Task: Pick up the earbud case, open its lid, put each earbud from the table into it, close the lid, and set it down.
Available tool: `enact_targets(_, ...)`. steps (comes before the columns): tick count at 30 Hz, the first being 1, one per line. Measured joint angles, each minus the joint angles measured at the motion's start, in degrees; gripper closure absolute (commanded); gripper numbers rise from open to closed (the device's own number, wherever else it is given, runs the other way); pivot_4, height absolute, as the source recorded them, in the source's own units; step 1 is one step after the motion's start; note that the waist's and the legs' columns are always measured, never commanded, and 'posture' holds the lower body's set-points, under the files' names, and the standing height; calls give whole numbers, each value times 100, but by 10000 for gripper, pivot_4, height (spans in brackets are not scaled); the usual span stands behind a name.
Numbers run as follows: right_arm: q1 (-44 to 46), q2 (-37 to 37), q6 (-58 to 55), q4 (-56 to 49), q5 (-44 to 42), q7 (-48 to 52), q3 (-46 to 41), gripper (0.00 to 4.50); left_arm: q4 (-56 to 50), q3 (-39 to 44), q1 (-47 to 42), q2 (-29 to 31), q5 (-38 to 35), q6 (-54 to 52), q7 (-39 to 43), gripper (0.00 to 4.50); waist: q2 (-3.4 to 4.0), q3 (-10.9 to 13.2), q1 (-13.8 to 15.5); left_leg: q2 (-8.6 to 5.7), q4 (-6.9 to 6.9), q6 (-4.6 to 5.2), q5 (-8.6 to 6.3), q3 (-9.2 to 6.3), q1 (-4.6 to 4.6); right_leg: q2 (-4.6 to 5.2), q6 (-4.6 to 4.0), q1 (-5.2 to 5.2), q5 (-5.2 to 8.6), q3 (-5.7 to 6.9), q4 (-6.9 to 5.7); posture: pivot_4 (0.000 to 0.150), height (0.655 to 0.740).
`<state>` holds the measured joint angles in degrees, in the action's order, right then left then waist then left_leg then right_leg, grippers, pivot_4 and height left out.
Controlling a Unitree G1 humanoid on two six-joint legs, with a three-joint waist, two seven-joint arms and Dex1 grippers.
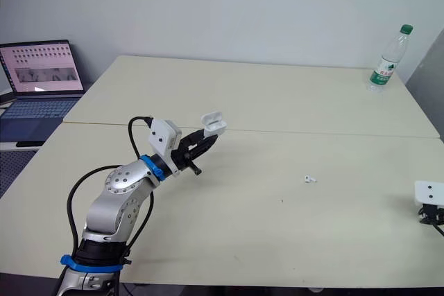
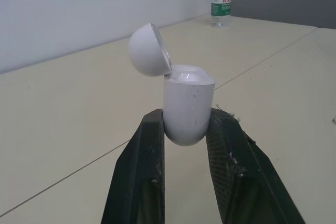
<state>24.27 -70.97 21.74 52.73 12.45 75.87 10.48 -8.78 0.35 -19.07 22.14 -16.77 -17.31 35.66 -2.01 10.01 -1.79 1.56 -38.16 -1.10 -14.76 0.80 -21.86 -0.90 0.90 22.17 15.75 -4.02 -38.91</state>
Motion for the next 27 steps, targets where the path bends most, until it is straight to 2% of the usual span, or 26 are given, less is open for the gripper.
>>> enact_targets(8, 50, 98, -63, -48, -83, 75, -78, 40978, 0, 2, -1, 14, 0, 5, 14, 37498, -10, -1, -2, 3, 0, 0, 0, -1, 1, -1, 0, 0, 0, 1, 0, 1500, 7400)
enact_targets(10, 60, 385, -542, -488, -536, 315, -316, 40978, 1, 12, 0, 17, -2, 12, 18, 37498, -12, -1, -54, 11, 5, 0, 0, 0, 5, -6, -1, 0, 0, -1, -1, 1500, 7400)
enact_targets(12, 172, 1018, -1692, -1489, -1277, 420, -578, 40978, -5, -1, -1, -15, -28, 12, 22, 37498, -12, 0, -178, 15, 11, 0, 0, -3, 8, -12, -3, 1, 0, -3, -9, 1500, 7400)
enact_targets(14, 594, 1969, -3442, -2870, -2209, 42, -756, 40978, -20, -14, -13, -157, -111, 11, 18, 37498, 17, 6, -267, 14, 16, -3, 1, -14, 7, -15, -7, 6, 3, 1, -20, 1500, 7400)
enact_targets(17, 1666, 3363, -5963, -4479, -3491, -1376, -1235, 40978, -29, -30, -82, -273, -160, 11, -7, 37498, 64, 26, -251, 13, 20, -20, 10, -42, -24, -14, -14, 31, 7, 28, -28, 1500, 7400)
enact_targets(19, 2311, 4156, -7142, -5266, -4242, -2370, -1725, 40978, -24, -7, -180, -385, -227, 20, -29, 37498, 66, 21, -136, 13, 16, -24, 13, -71, -75, -14, -19, 67, 8, 53, -26, 1500, 7400)
enact_targets(21, 2741, 5169, -7580, -5779, -4671, -3467, -2176, 40978, 25, 55, -226, -445, -224, 26, -154, 37498, 57, 11, 23, 10, 13, -25, 13, -83, -119, -8, -21, 106, 7, 66, -30, 1500, 7400)
enact_targets(24, 2812, 6416, -7605, -6153, -4871, -4715, -2248, 40978, 103, 61, -453, -663, -209, 38, -385, 37498, 57, 11, 179, -13, 0, -23, 12, -86, -170, 15, -16, 134, 3, 70, -14, 1500, 7400)
enact_targets(27, 2678, 6893, -7433, -6296, -4831, -5434, -2209, 40978, 124, 59, -582, -759, -192, 73, -544, 37498, 56, 10, 232, -29, -36, -9, 5, -75, -217, 42, 11, 163, -19, 71, -13, 1500, 7400)
